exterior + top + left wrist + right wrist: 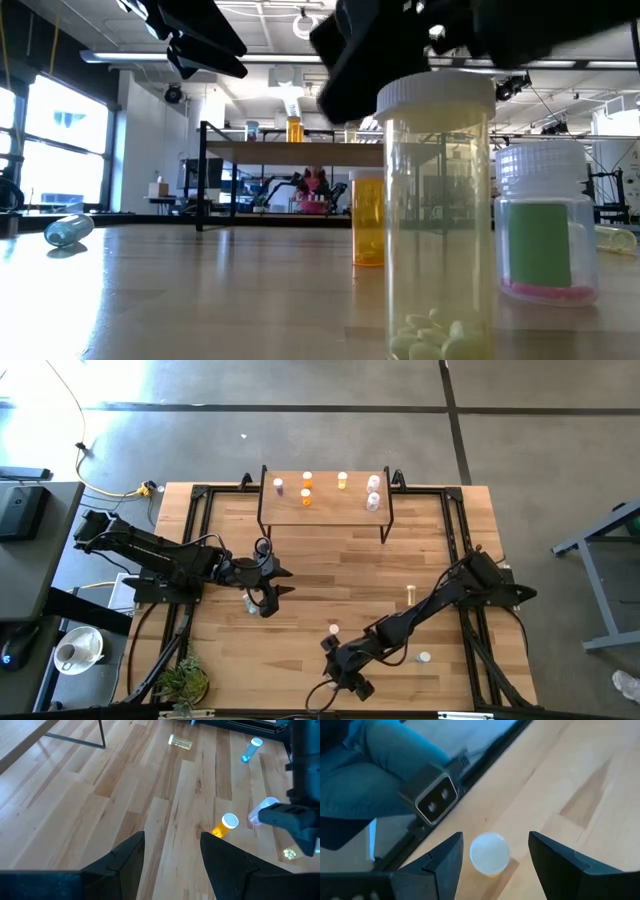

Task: Pick and place medicine bottles onto shelf by color
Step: Put the bottom yellow pill bottle on the shelf aligned with the other yellow pill bottle

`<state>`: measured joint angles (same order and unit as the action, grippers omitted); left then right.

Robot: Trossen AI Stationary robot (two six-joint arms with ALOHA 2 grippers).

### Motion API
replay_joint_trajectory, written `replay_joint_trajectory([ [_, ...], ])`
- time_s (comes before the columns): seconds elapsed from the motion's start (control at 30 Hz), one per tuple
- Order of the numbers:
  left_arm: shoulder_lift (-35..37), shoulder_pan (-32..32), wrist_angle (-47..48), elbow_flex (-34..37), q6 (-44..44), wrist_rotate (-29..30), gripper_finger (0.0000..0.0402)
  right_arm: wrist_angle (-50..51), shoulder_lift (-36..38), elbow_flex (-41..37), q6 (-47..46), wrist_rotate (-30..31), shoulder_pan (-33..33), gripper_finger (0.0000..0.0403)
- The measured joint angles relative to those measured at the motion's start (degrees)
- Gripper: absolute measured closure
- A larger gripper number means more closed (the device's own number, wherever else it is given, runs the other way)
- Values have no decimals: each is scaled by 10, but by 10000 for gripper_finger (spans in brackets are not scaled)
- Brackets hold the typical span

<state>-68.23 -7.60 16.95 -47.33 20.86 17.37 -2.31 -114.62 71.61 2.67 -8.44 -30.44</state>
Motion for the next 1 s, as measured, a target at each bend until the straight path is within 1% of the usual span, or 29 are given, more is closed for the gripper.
replay_joint_trajectory([
  [0.17,0,0,0,0,0,0,218,-4,-5,0,-11,-11,0,187],
  [0.5,0,1,0,0,0,0,218,9,-6,-1,-1,-8,0,187],
  [0.67,0,1,0,0,0,13,218,10,-6,-1,4,-4,0,189],
  [0.77,0,1,0,0,0,13,218,15,-6,-1,4,-4,0,204],
  [1.0,0,1,0,0,0,13,218,20,-6,-1,4,-4,0,257],
])
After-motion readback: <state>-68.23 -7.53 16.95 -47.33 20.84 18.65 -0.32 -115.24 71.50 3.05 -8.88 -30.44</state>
